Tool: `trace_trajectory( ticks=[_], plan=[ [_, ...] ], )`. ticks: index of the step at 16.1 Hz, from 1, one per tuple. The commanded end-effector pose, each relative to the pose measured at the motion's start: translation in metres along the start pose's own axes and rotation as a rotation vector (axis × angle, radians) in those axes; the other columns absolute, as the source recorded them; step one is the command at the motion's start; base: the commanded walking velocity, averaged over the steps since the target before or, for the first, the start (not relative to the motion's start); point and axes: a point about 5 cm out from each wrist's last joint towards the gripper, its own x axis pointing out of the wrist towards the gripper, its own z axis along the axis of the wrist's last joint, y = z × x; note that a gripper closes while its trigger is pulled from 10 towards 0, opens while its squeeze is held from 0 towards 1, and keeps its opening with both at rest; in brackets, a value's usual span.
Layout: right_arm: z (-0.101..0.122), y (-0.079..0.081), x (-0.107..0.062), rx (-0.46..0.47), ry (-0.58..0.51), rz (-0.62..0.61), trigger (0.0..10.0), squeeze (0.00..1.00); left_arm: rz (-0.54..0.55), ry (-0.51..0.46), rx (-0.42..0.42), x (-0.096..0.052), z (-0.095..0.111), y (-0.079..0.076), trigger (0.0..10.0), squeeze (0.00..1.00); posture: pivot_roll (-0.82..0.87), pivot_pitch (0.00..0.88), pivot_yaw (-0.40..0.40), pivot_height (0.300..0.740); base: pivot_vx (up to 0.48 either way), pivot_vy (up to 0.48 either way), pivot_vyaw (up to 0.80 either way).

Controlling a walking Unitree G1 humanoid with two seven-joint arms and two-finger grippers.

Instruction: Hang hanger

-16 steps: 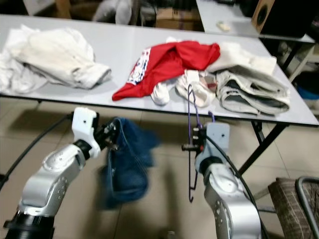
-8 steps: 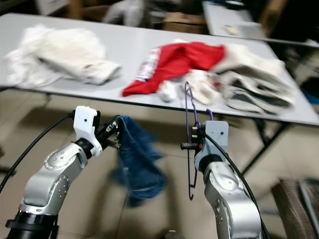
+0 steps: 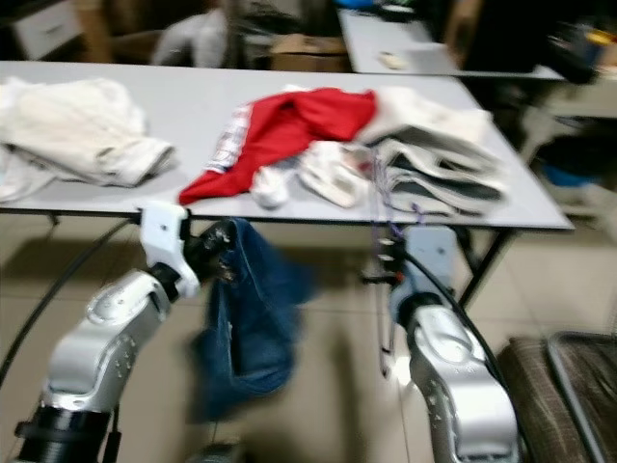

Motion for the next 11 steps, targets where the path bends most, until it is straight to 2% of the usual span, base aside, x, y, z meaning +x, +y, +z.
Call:
trace_trajectory(
  ticks=[1, 2, 4, 5, 6, 8, 9, 10, 11],
  plan=[
    [0.009, -0.003, -0.002, -0.028, -0.039, 0.004, 10.0, 0.0, -0.01, -0.052, 0.019, 0.006, 0.015, -0.002, 10.0, 0.0, -0.03, 0.0, -0.02, 0.723, 0.352, 0.0, 0.0],
    [0.015, -0.001, -0.001, -0.054, -0.045, 0.048, 10.0, 0.0, -0.007, -0.072, 0.028, 0.008, 0.022, 0.0, 10.0, 0.0, -0.03, 0.0, -0.02, 0.723, 0.352, 0.0, 0.0],
    [0.023, -0.002, -0.001, -0.078, -0.071, 0.062, 10.0, 0.0, -0.008, -0.11, 0.038, 0.012, 0.035, 0.001, 10.0, 0.0, -0.03, 0.0, -0.02, 0.723, 0.356, 0.0, 0.8],
    [0.036, -0.004, -0.002, -0.083, -0.128, 0.077, 10.0, 0.0, -0.028, -0.153, 0.052, 0.018, 0.051, -0.001, 10.0, 0.0, -0.03, 0.0, -0.021, 0.723, 0.36, 0.0, 0.8],
    [0.045, -0.007, -0.004, -0.066, -0.164, 0.089, 10.0, 0.0, -0.055, -0.182, 0.06, 0.023, 0.064, -0.003, 10.0, 0.0, -0.03, 0.0, -0.021, 0.723, 0.36, 0.0, 0.0],
    [0.055, -0.016, -0.008, -0.135, -0.19, 0.14, 10.0, 0.0, -0.136, -0.223, 0.058, 0.034, 0.084, -0.011, 10.0, 0.0, -0.02, 0.0, -0.025, 0.723, 0.368, 0.0, 0.0],
    [0.056, -0.017, -0.008, -0.144, -0.191, 0.147, 10.0, 0.0, -0.148, -0.226, 0.058, 0.035, 0.086, -0.012, 10.0, 0.0, -0.02, 0.0, -0.025, 0.723, 0.368, 0.0, 0.0],
    [0.063, -0.028, -0.016, -0.176, -0.192, 0.207, 10.0, 0.0, -0.213, -0.245, 0.063, 0.044, 0.1, -0.019, 10.0, 0.0, -0.02, 0.0, -0.023, 0.723, 0.368, 0.0, 0.0],
    [0.073, -0.04, -0.029, -0.252, -0.184, 0.307, 10.0, 0.0, -0.252, -0.263, 0.074, 0.058, 0.118, -0.02, 10.0, 0.0, -0.02, 0.0, -0.015, 0.723, 0.368, 0.0, 0.0]
  ],
)
